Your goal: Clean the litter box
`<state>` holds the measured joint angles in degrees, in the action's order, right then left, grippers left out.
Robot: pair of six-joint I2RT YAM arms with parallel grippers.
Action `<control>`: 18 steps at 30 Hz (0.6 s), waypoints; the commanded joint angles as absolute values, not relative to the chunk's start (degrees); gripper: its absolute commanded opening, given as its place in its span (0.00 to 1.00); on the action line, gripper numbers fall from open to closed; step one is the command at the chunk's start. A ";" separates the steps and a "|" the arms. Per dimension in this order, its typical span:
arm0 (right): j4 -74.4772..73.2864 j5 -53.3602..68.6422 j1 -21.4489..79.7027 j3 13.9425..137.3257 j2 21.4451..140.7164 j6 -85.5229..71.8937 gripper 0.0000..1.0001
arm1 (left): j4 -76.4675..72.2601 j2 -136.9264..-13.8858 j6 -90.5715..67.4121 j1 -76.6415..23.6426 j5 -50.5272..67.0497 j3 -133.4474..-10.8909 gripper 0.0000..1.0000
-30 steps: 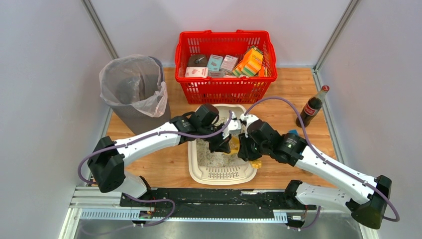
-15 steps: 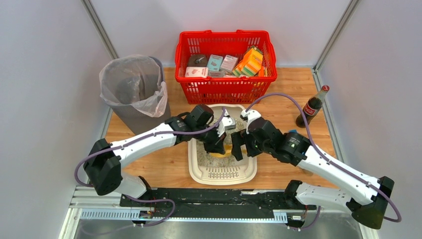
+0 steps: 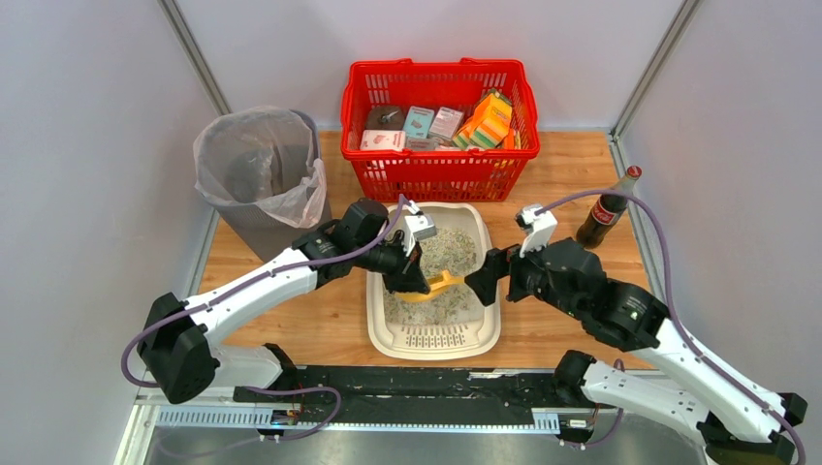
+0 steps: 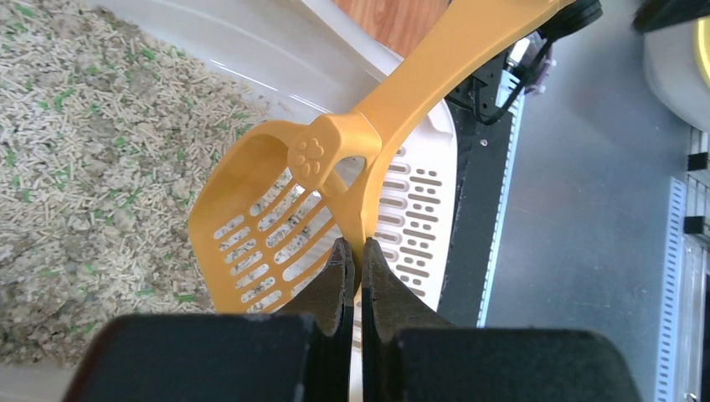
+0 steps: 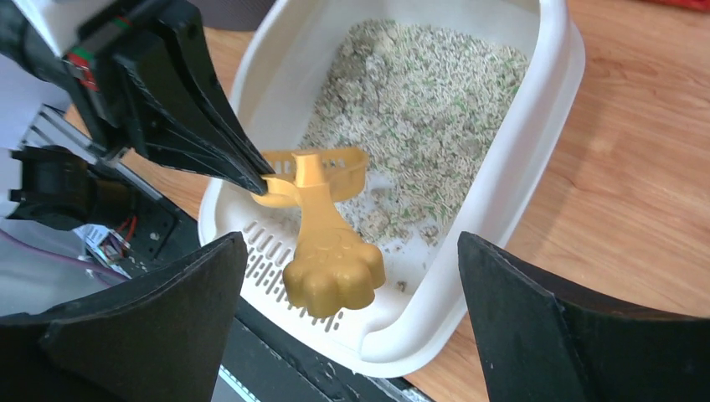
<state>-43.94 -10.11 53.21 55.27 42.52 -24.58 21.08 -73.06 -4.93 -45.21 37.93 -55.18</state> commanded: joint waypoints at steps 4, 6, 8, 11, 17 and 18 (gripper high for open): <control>-37.18 -7.04 53.09 54.58 41.13 -22.24 0.97 | 21.44 -71.46 -4.66 -44.91 41.31 -57.04 0.00; -38.66 -5.28 53.17 55.98 43.06 -21.10 0.95 | 22.67 -71.19 -3.87 -44.91 40.17 -57.22 0.00; -39.98 -4.40 53.09 56.77 45.08 -20.48 0.91 | 23.99 -70.93 -3.26 -45.00 39.12 -57.57 0.00; -41.04 -3.43 53.17 57.92 47.19 -19.43 0.86 | 25.05 -70.05 -2.37 -44.91 37.01 -57.57 0.00; -39.38 -1.41 53.17 57.22 47.81 -20.30 0.78 | 25.05 -68.82 -2.02 -45.00 36.12 -57.13 0.00; -39.11 -1.32 53.09 56.87 47.64 -20.48 0.76 | 24.96 -68.73 -2.02 -45.00 36.21 -57.04 0.00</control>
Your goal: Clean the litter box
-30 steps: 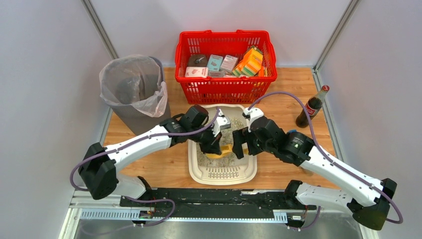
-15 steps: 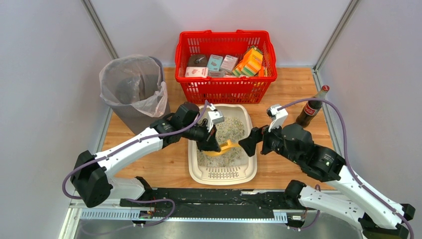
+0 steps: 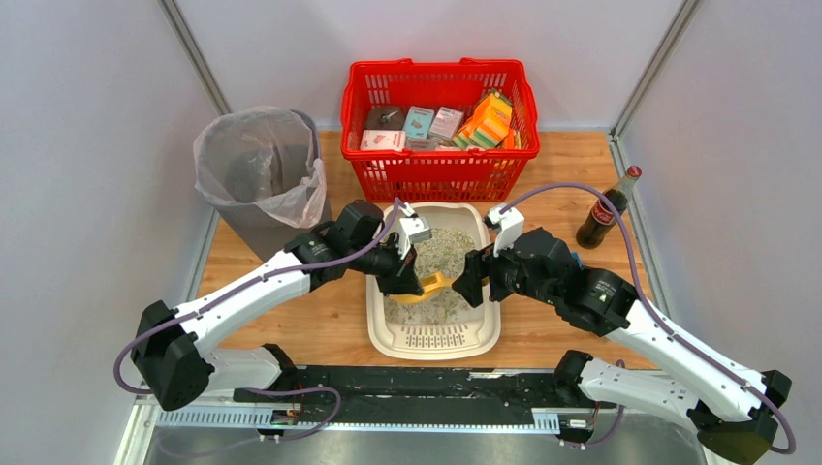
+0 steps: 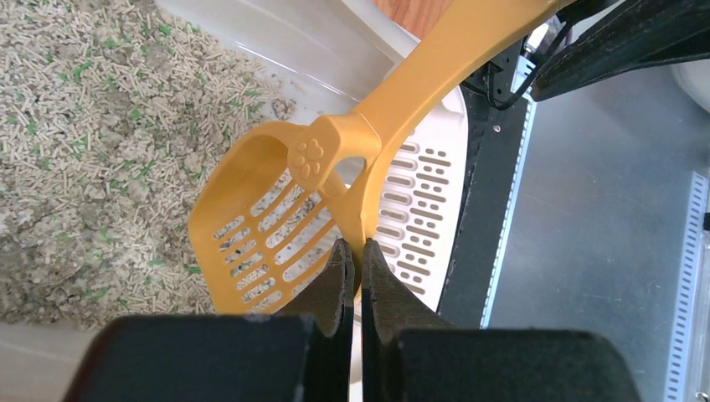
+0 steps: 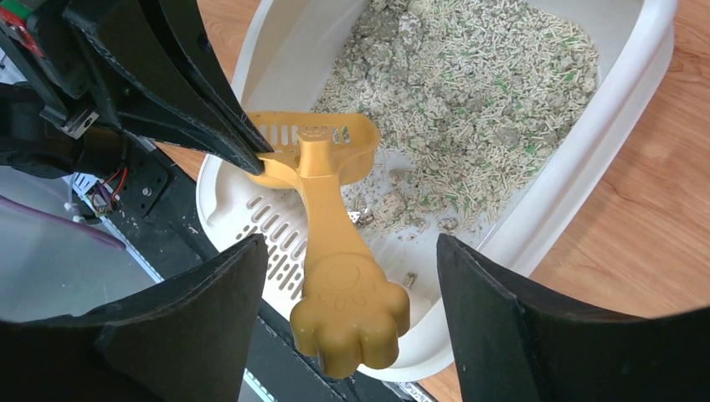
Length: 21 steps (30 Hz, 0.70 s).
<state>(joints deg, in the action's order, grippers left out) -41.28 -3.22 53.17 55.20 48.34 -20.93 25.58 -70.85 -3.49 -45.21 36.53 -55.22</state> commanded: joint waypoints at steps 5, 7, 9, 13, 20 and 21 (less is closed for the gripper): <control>-35.43 1.04 53.09 54.32 46.76 -21.44 0.67 | 24.52 -68.91 -2.28 -45.00 36.83 -56.87 0.00; -34.98 1.75 53.17 54.23 46.93 -21.62 0.58 | 24.52 -68.91 -2.29 -44.91 36.74 -56.87 0.00; -35.24 2.02 53.09 54.14 47.20 -21.62 0.54 | 24.43 -68.82 -2.29 -44.91 36.56 -56.87 0.00; -35.59 3.34 53.09 53.79 46.85 -21.44 0.56 | 24.52 -68.64 -2.37 -44.91 35.69 -56.95 0.00; -34.81 3.78 53.17 52.74 46.49 -21.45 0.55 | 24.52 -68.99 -2.46 -44.91 35.07 -57.22 0.00; -34.89 3.78 53.09 52.65 46.58 -21.36 0.49 | 24.52 -68.99 -2.55 -45.00 35.16 -57.30 0.00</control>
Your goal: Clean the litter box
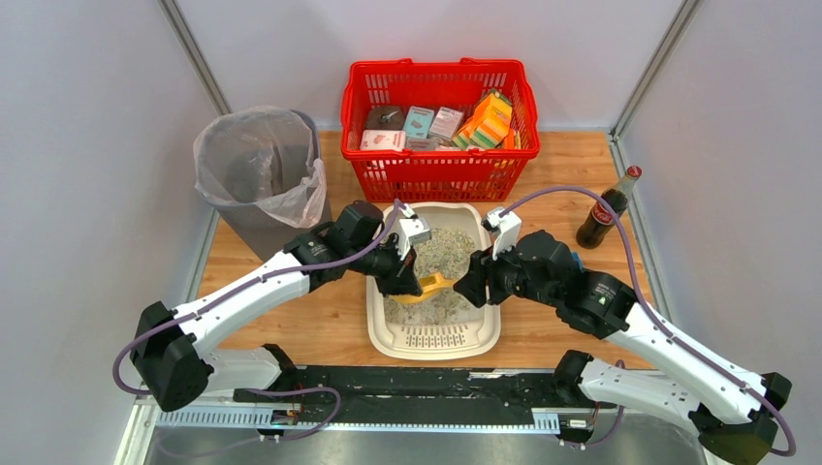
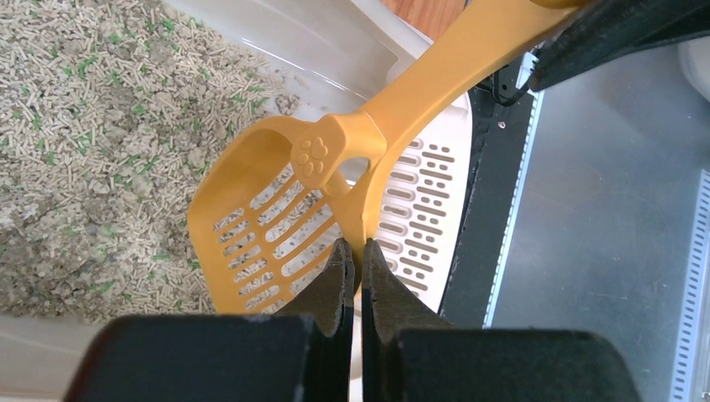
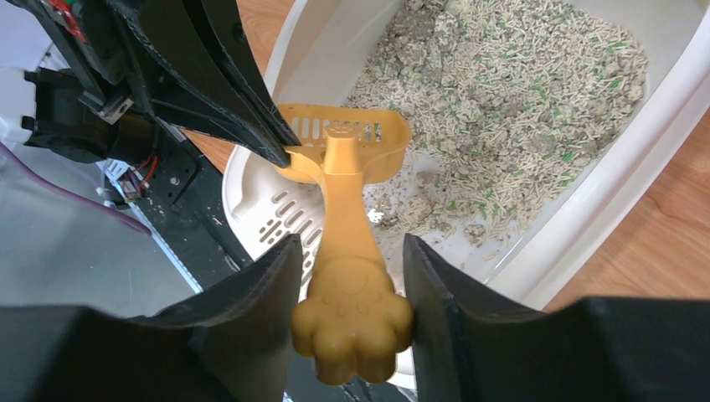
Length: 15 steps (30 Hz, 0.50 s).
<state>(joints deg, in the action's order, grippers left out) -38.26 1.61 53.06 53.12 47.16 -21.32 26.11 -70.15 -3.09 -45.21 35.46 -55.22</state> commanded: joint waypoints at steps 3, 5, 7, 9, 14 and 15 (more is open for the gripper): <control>-34.98 3.17 53.17 52.21 46.58 -21.27 0.20 | 24.70 -68.82 -2.46 -44.91 35.07 -57.66 0.00; -35.42 1.59 53.17 52.38 46.32 -21.36 0.05 | 25.05 -68.73 -2.55 -44.91 34.11 -58.35 0.01; -36.55 0.10 53.17 53.08 45.53 -21.36 0.00 | 26.80 -68.64 -2.20 -44.91 32.36 -59.15 0.21; -38.14 -3.24 53.09 53.70 44.74 -20.66 0.00 | 28.55 -67.51 -0.45 -44.91 30.51 -60.55 0.42; -42.01 -8.70 53.17 55.54 41.31 -19.60 0.00 | 27.42 -60.49 -0.09 -44.91 20.23 -58.72 0.69; -42.27 -8.88 53.17 55.89 41.31 -19.51 0.00 | 27.51 -59.69 -0.09 -45.00 18.82 -58.36 0.70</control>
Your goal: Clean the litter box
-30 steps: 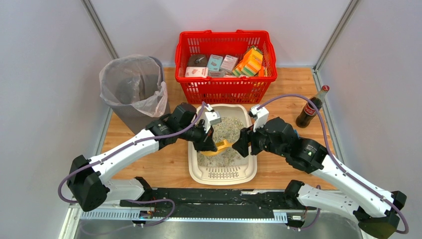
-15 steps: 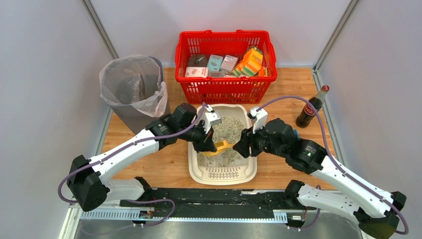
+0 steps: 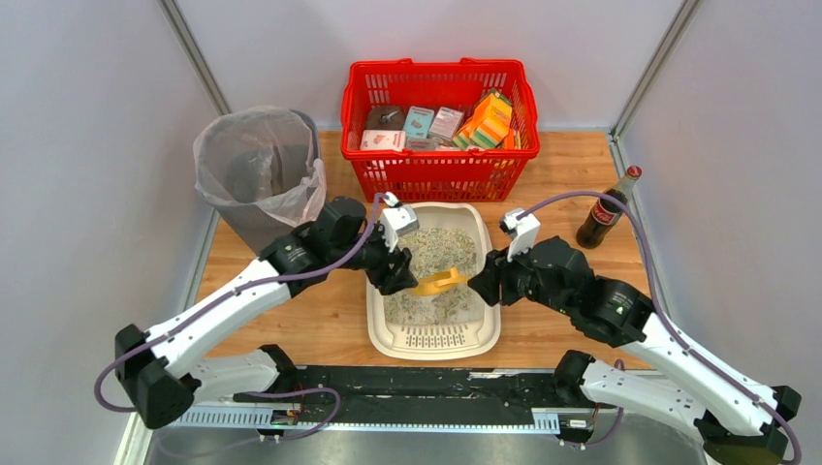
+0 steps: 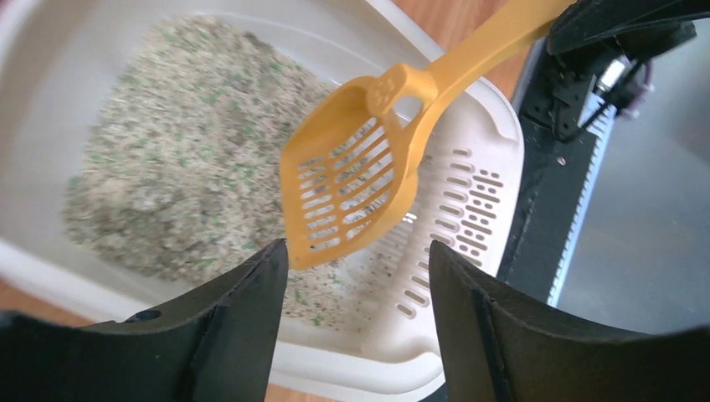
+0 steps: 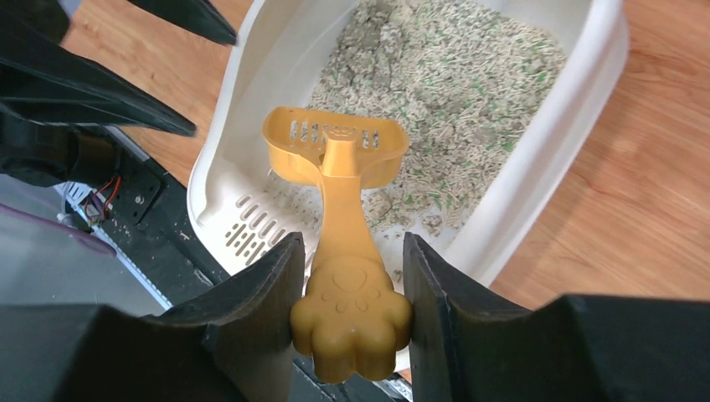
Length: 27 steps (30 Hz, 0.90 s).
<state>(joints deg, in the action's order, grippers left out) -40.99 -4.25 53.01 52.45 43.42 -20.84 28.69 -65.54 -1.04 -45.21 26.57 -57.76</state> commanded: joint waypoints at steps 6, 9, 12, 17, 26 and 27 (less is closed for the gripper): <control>-43.59 -9.05 54.13 58.61 45.25 -20.13 0.00 | 33.38 -58.89 -6.32 -44.91 2.91 -56.08 0.70; -47.19 -13.17 56.15 61.42 49.56 -20.48 0.00 | 34.71 -58.62 -8.43 -45.00 0.26 -53.88 0.70; -51.84 -16.43 58.09 66.52 53.07 -20.65 0.00 | 34.98 -58.27 -9.93 -44.91 -3.77 -52.39 0.71; -60.19 -20.56 61.87 73.63 58.09 -22.93 0.00 | 32.96 -59.76 -12.30 -44.91 -5.54 -50.54 0.70; -65.39 -25.22 66.70 72.95 62.74 -30.32 0.00 | 31.12 -63.19 -12.48 -44.91 -5.54 -49.83 0.67; -65.22 -26.53 67.32 72.43 63.54 -31.02 0.00 | 30.94 -63.37 -12.39 -44.91 -5.19 -49.83 0.66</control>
